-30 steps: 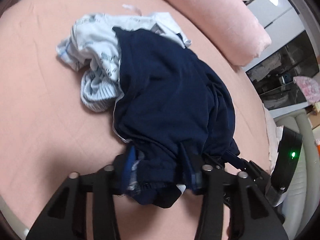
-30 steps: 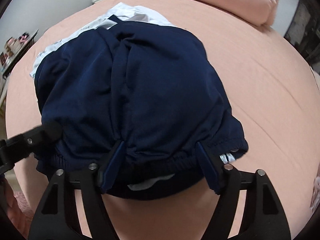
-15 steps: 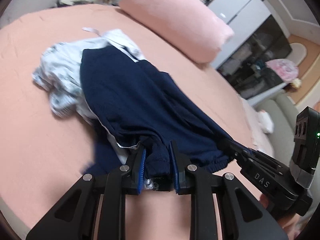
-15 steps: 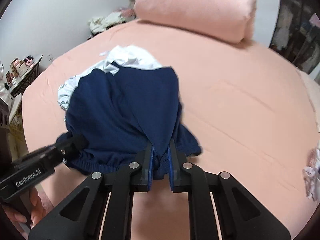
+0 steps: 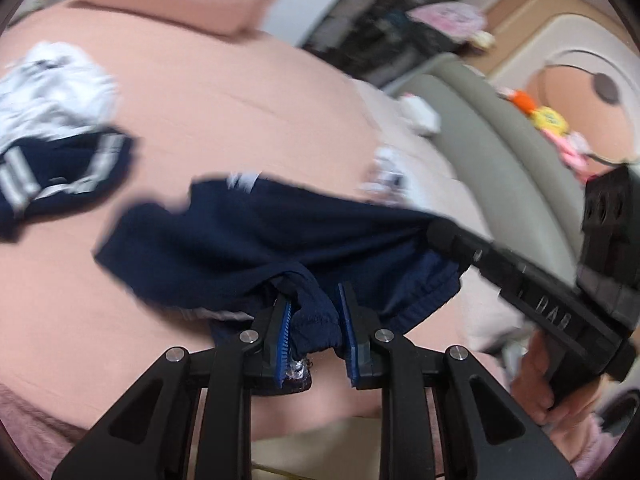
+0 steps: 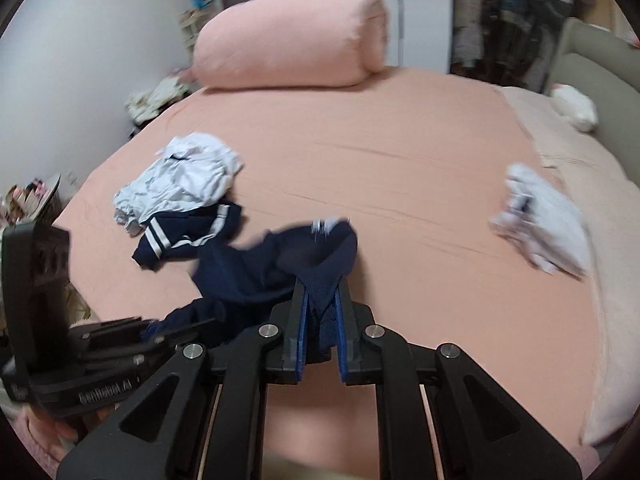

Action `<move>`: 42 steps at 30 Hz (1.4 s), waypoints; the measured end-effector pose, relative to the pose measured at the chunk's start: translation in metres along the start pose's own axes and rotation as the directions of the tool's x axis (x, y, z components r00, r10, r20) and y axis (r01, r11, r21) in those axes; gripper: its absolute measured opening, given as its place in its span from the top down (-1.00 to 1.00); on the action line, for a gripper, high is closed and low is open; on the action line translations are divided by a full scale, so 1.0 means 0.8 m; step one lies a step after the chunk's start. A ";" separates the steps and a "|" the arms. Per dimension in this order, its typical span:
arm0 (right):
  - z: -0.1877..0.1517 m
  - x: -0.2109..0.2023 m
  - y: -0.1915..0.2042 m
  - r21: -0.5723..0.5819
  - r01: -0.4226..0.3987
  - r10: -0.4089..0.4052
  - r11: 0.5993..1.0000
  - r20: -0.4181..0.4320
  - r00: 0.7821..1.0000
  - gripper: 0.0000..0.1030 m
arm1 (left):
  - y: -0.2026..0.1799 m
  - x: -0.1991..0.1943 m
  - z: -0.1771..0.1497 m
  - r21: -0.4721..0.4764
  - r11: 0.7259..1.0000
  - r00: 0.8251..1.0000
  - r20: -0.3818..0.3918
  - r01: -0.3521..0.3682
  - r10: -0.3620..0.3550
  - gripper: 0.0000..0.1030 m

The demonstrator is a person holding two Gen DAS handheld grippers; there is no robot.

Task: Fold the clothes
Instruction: 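Grasp the navy shorts waistband with both grippers and lift them off the pile, then carry the navy shorts with both grippers and shake them out above the bed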

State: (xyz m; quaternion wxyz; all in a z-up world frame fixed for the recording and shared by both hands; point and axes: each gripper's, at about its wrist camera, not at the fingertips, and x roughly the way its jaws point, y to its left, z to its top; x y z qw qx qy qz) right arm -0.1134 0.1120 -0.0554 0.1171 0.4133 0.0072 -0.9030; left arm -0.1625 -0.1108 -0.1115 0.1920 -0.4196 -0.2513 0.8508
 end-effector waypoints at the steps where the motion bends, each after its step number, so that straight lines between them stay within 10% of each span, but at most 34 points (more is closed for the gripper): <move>1: -0.006 -0.022 -0.012 0.011 0.017 -0.017 1.000 0.018 1.000 0.80 | -0.007 0.001 0.003 0.004 1.000 1.000 0.000 -0.002 0.002 0.56; 8: -0.035 -0.067 -0.088 0.105 0.085 -0.084 0.991 -0.011 0.996 0.69 | -0.058 0.013 0.023 0.028 0.999 1.000 -0.007 -0.018 0.018 0.56; 16: -0.111 -0.016 -0.165 0.254 0.148 -0.090 0.956 -0.227 0.970 0.37 | -0.001 0.039 -0.038 -0.036 0.966 0.960 -0.131 -0.254 0.248 0.54; 20: -0.153 0.009 -0.165 0.238 0.110 -0.030 0.965 -0.319 0.947 0.06 | 0.008 0.031 -0.062 -0.010 0.945 0.934 -0.154 -0.327 0.321 0.06; 29: -0.186 0.078 -0.115 0.053 0.088 -0.062 0.995 -0.377 0.924 -0.21 | 0.009 0.066 -0.115 0.069 0.925 0.888 -0.262 -0.373 0.377 0.04; 33: -0.185 0.104 -0.091 -0.053 0.091 -0.104 0.994 -0.359 0.928 -0.20 | 0.012 0.072 -0.117 0.054 0.898 0.878 -0.193 -0.436 0.438 0.04; 37: -0.180 0.090 -0.108 -0.014 0.163 -0.159 0.987 -0.300 0.941 0.43 | 0.002 0.069 -0.115 0.085 0.891 0.881 -0.130 -0.446 0.454 0.05; 39: -0.176 0.080 -0.128 0.034 0.212 -0.194 0.977 -0.274 0.942 0.46 | 0.001 0.064 -0.109 0.080 0.888 0.883 -0.104 -0.452 0.459 0.38; 42: -0.172 0.063 -0.162 0.064 0.341 -0.315 0.938 -0.256 0.914 0.47 | 0.002 0.049 -0.097 0.083 0.859 0.858 -0.059 -0.505 0.510 0.43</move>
